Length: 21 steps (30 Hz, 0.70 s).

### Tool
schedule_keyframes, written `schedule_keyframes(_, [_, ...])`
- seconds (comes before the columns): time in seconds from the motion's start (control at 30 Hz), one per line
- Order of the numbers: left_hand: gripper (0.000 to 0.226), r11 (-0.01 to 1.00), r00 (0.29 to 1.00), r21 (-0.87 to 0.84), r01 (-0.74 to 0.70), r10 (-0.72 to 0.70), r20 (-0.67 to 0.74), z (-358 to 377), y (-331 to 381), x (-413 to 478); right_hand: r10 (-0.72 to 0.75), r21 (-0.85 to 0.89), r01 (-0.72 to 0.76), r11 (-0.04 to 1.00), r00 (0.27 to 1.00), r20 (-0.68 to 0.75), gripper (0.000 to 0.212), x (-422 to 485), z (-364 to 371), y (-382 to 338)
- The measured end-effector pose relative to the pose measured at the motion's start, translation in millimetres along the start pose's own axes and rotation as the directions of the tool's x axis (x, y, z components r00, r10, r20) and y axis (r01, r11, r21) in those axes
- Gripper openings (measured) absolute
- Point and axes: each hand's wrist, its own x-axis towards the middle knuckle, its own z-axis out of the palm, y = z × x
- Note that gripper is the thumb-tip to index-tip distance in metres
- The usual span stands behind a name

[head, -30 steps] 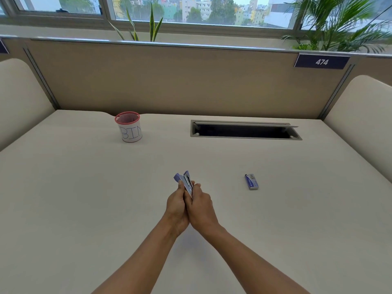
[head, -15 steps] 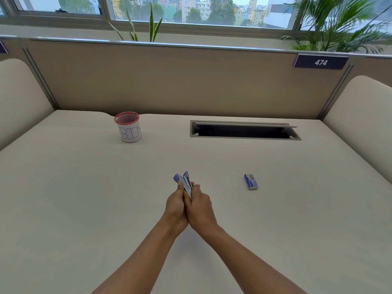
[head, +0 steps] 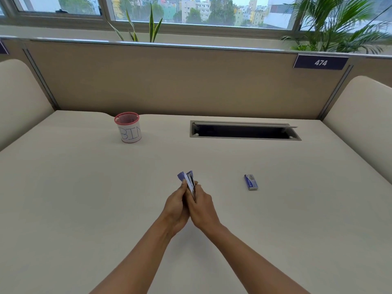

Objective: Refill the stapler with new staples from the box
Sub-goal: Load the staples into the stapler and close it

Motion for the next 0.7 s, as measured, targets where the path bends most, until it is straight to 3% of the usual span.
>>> schedule_keyframes(0.17, [0.040,0.997,0.999,-0.078,-0.026,0.024,-0.028,1.3,-0.1,3.0,-0.029,-0.054,0.029,0.998,1.000,0.012,0.039,2.8,2.2,2.3])
schedule_keyframes(0.7, [0.042,0.998,0.997,-0.067,0.008,-0.013,-0.075,3.4,-1.3,-0.3,-0.051,-0.061,0.051,0.997,0.999,-0.006,0.036,1.8,8.9,8.1])
